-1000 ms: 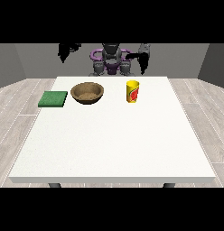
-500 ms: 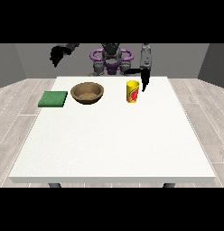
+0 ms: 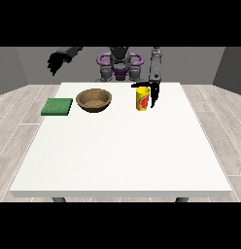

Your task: Pick the cup and pour the ball into the bowl, then pick the bowl and place it on the pad

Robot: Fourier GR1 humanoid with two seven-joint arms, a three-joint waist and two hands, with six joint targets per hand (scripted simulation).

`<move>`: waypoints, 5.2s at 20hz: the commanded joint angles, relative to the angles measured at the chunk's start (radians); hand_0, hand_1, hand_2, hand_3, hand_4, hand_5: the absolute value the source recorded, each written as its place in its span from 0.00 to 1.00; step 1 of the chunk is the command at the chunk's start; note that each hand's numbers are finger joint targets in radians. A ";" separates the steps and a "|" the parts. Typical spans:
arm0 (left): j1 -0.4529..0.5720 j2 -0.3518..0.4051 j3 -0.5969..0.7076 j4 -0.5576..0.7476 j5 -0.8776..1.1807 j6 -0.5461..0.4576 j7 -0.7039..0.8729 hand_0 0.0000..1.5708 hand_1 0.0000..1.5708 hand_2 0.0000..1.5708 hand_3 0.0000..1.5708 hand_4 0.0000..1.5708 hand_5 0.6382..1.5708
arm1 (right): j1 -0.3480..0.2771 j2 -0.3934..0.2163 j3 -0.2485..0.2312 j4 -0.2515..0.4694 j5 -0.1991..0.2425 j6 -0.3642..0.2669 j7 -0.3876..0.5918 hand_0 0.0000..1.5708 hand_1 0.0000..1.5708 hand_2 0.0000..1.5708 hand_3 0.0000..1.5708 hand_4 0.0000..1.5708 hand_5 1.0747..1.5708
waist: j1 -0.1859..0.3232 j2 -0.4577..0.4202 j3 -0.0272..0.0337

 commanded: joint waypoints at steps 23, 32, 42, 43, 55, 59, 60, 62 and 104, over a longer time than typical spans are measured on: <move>-0.226 0.005 -0.218 0.288 -0.457 0.529 0.173 0.84 0.84 1.00 1.00 0.89 0.93 | -0.017 -0.140 -0.125 0.210 -0.131 0.139 0.073 0.00 0.00 0.00 0.19 0.41 0.99 | -0.022 -0.187 0.0049; -0.379 -0.051 -0.463 0.428 -0.840 0.565 0.579 0.87 0.87 1.00 1.00 0.93 0.96 | -0.005 -0.186 -0.186 0.390 -0.128 0.199 -0.015 0.00 0.00 0.00 0.00 0.43 0.98 | 0.026 -0.236 0.0024; -0.590 -0.070 -0.699 0.491 -1.118 0.364 0.982 0.86 0.86 1.00 1.00 0.87 0.99 | -0.073 -0.192 -0.160 0.489 -0.127 0.231 0.001 0.00 0.00 0.00 0.08 0.44 0.97 | -0.008 -0.283 0.0022; -0.626 -0.068 -0.694 0.546 -1.173 0.381 1.007 0.87 0.87 1.00 1.00 0.84 0.99 | -0.079 -0.179 -0.149 0.451 -0.134 0.209 0.038 0.00 0.00 0.00 0.10 0.44 0.97 | -0.022 -0.284 0.0015; -0.617 -0.071 -0.956 0.314 -1.297 -0.022 1.140 0.21 0.21 0.81 1.00 0.69 1.00 | -0.156 -0.168 -0.135 0.569 -0.096 0.196 -0.013 0.00 0.00 0.00 0.21 0.44 0.96 | -0.035 -0.277 0.0010; -0.623 -0.071 -0.944 0.275 -1.303 -0.097 1.117 0.00 0.00 0.68 0.98 0.71 1.00 | -0.146 -0.091 -0.079 0.525 -0.036 0.121 -0.044 0.00 0.00 0.00 0.03 0.45 0.95 | -0.016 -0.282 0.0004; -0.595 -0.071 -0.919 0.257 -1.310 -0.089 1.112 0.00 0.00 0.67 0.98 0.70 1.00 | -0.138 -0.127 -0.105 0.521 -0.072 0.134 0.012 0.00 0.00 0.00 0.09 0.46 0.95 | 0.001 -0.320 0.0002; -0.575 -0.035 -0.859 0.236 -1.278 0.036 1.081 0.00 0.00 0.73 0.95 0.66 1.00 | -0.162 -0.165 -0.129 0.529 -0.089 0.125 0.061 0.00 0.00 0.00 0.07 0.47 0.96 | 0.053 -0.319 -0.0003; -0.354 0.454 0.255 -0.315 0.231 -0.392 0.762 0.00 0.00 0.00 0.00 0.65 0.96 | -0.212 0.002 -0.154 1.022 0.001 0.005 -0.448 0.00 0.00 0.00 0.00 0.32 0.96 | 0.307 -0.075 0.0016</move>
